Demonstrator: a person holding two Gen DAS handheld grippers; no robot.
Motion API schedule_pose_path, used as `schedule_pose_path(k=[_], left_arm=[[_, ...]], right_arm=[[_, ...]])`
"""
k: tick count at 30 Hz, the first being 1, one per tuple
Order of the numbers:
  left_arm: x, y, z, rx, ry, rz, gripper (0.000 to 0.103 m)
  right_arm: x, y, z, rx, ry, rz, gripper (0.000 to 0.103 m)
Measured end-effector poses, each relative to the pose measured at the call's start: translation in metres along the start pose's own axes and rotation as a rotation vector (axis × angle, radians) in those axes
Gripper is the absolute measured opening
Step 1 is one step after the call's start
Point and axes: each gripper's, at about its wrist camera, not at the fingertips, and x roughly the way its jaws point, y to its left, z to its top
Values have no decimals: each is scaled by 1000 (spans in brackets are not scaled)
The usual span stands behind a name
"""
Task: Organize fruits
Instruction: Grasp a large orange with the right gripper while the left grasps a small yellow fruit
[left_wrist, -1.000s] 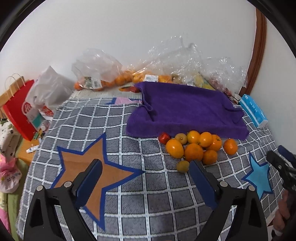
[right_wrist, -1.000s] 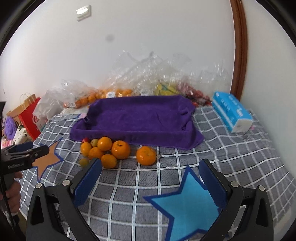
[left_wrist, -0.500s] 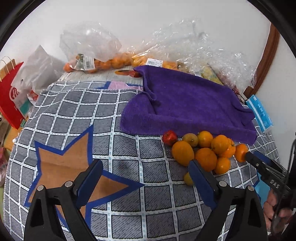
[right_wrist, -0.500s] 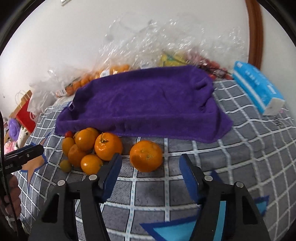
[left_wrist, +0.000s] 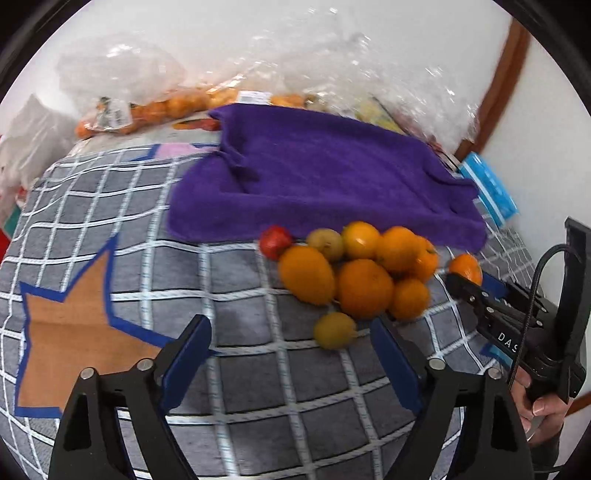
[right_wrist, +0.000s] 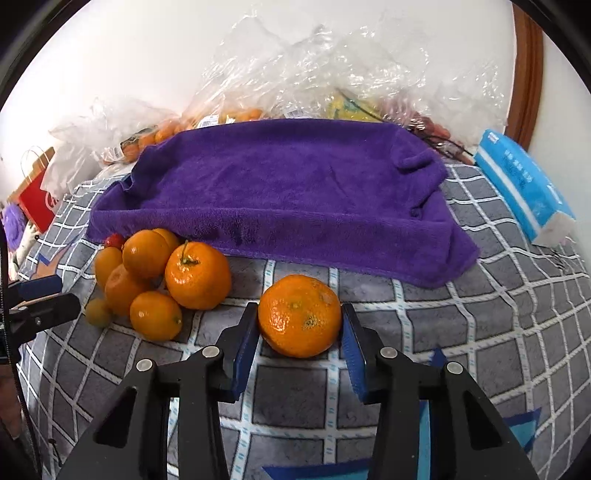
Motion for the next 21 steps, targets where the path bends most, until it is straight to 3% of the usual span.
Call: schedule_pose_path(k=[3,7,8,9,13,21], left_arm=[[11,-14,-2,46,29,4,74],[19,-32,-8,117,5,93,56],[19,-34,-9,126,-4,111,46],[18,-35,-10,132,-14,122,27],[11,-29,-10,91,4,38,24],[-9,-22,-14,55,-9,22,24]], right_arm=[[-6,-3,-7,16,-11,2,43],[-13,-9,-13,49,-17,26,43],[-15,-9,-14,52,-20,24,43],[-16,-10,-15,54,-22,23,43],[-22,-11,-18,54,-16,21,43],[-46,-7,-15,40,-39,-15,43]])
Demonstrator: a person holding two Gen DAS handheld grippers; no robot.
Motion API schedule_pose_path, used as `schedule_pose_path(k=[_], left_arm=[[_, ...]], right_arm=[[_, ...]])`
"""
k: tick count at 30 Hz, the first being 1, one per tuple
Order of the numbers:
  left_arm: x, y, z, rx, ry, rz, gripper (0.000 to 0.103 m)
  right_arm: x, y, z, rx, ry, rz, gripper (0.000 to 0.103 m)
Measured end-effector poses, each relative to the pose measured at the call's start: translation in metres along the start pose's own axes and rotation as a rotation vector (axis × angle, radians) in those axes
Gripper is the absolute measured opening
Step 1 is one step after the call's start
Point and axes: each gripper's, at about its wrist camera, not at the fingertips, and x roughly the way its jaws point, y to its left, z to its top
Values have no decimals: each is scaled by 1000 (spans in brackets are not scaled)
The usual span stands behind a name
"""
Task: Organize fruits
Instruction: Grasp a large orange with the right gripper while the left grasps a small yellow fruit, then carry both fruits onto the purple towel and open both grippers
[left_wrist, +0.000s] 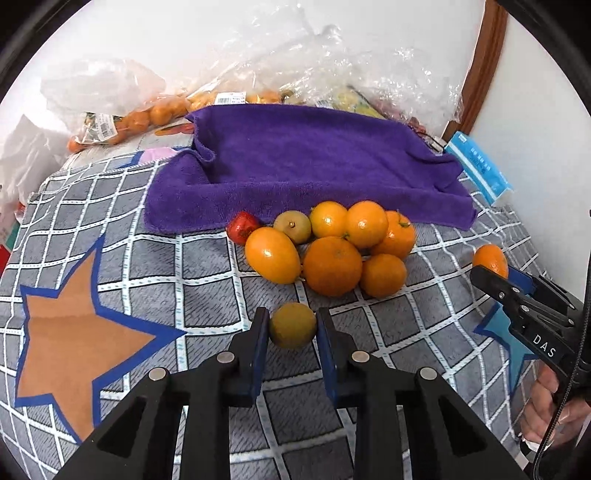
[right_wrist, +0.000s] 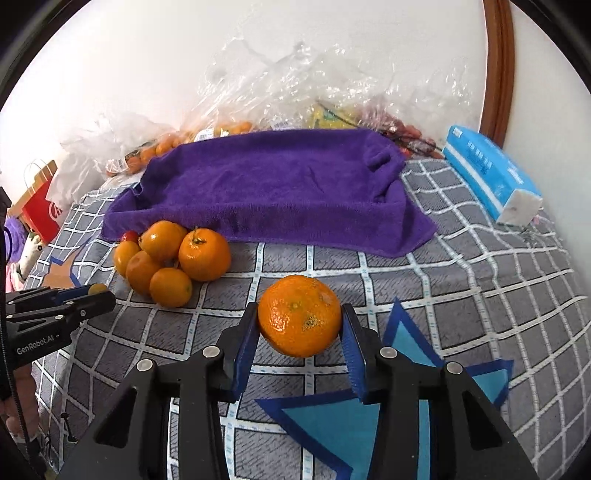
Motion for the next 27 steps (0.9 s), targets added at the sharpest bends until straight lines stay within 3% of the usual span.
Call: schedule_pose_path(k=[14,27], left_arm=[[-52,0,31,-26,-91,-15,24],[-61,-1,66,-40,-130,-38,24]], right_arm=[[-46,20,47,-44,-74,-7,43],[-43,25,79,-48,-84,4,43]])
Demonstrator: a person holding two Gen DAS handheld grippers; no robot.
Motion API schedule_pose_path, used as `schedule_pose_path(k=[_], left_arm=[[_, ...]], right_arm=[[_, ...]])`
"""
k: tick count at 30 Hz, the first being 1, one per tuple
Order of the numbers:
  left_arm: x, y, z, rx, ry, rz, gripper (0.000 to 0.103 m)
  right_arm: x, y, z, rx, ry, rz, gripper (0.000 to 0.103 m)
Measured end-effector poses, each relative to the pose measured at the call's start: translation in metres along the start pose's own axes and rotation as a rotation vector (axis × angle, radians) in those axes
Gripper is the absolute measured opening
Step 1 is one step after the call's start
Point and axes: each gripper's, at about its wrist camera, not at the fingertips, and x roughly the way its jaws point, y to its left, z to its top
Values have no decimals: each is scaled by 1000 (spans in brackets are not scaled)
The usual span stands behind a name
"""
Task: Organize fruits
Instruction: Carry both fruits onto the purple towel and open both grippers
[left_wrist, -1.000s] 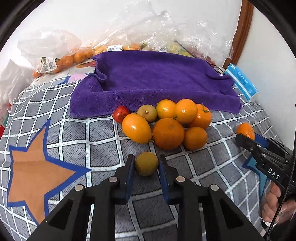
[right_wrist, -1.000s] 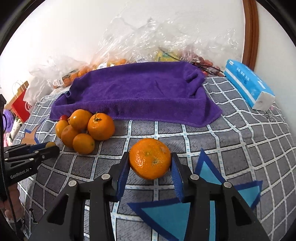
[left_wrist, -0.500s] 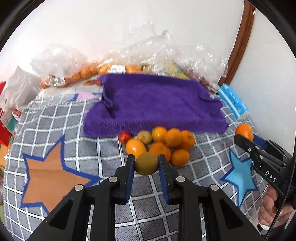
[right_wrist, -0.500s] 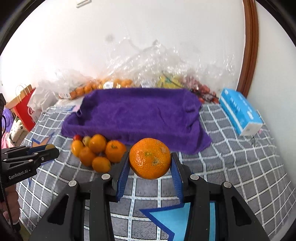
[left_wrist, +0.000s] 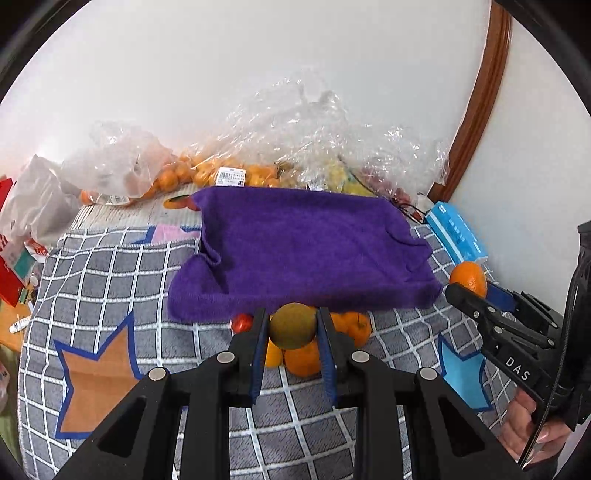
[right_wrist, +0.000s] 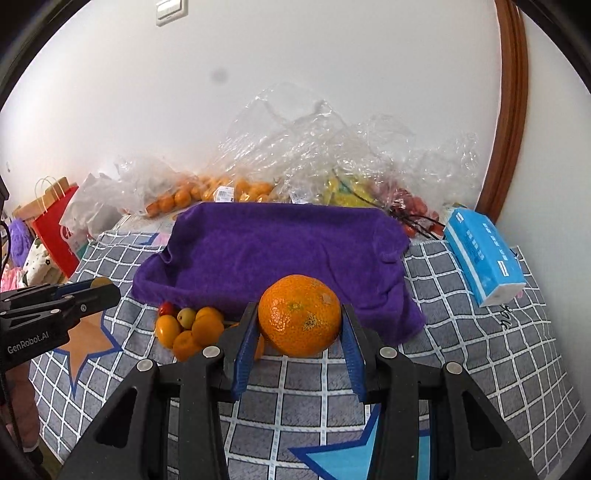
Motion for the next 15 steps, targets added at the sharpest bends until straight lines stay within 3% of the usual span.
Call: schedule_pose_path(k=[15], left_arm=[[20,7,52,0,-31,14,24]], right_arm=[[40,-14,46,-3,-20,-32,43]])
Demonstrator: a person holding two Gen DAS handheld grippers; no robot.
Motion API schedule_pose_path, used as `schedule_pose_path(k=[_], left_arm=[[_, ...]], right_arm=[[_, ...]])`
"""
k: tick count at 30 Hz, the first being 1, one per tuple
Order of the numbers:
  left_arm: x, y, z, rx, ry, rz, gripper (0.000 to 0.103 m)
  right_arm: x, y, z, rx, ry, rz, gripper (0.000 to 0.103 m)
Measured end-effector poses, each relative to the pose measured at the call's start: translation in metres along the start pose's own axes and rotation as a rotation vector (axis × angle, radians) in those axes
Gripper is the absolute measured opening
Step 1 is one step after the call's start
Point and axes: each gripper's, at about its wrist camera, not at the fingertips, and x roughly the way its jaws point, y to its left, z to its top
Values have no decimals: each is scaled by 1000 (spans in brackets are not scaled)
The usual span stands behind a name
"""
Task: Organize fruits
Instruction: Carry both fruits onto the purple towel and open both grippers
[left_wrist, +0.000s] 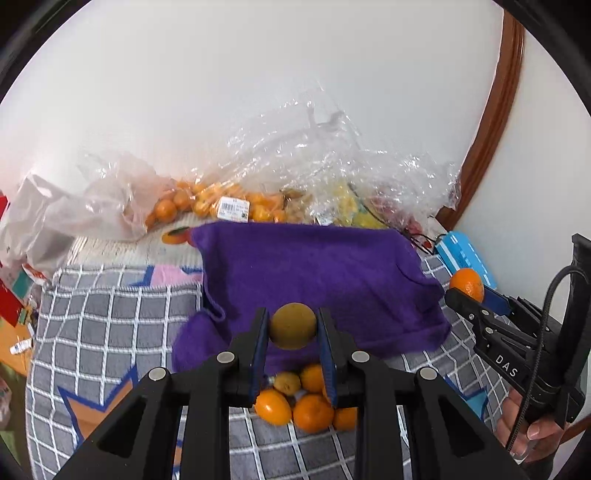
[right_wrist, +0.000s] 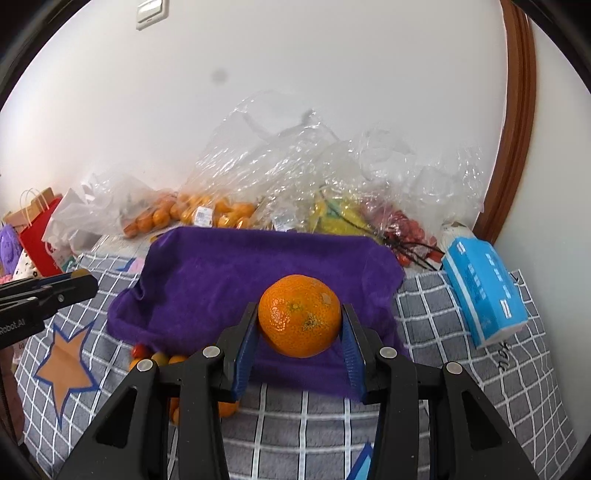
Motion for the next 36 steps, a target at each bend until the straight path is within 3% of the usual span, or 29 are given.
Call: schedule_pose_path(k=[14,23,29,36], left_arm=[[45,13,34,-2,27,25,24],[71,41,54,-63,11,46,24],[94,51,61,-75,31,54,24],[140,45,61,-71,111,22,24]], right_arm=[[40,-14,34,5,-11,-17,43],[66,-38,51,19,-14,-32,43],[99,-53,59,43,30,-29,43],[138,-54,49,48,89,-6,43]])
